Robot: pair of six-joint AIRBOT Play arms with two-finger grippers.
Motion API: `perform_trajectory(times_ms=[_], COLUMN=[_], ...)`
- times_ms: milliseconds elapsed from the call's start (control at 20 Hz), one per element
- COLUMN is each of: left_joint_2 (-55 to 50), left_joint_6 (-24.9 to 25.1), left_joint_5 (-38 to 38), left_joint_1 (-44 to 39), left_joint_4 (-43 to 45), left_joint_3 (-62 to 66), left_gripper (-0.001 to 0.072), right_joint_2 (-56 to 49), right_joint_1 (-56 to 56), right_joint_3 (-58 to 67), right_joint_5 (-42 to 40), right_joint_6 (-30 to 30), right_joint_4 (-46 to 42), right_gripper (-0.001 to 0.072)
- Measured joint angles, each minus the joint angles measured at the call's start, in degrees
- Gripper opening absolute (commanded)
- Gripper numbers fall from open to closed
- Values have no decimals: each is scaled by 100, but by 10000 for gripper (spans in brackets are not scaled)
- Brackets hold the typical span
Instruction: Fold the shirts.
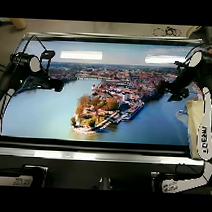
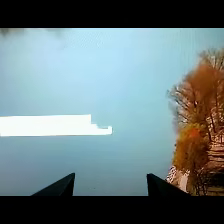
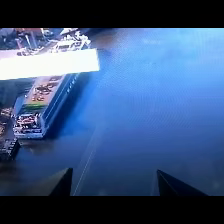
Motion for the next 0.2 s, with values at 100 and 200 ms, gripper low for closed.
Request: perform_trajectory(times_ms=[100, 200], left_joint_2=[-22, -55], left_joint_6=[-4, -7], left_joint_5=[-4, -7], left_joint_1=[-2, -7], left_joint_4=[15, 17], left_joint_3=[-2, -9], left_gripper=[533, 533], right_joint_2=[-13, -15], right_joint_1=[11, 22], right_joint_3=[0, 2], right_joint_5=[24, 44], right_joint_6=[15, 22], right_joint_4=[-4, -2], right_gripper=[566, 566])
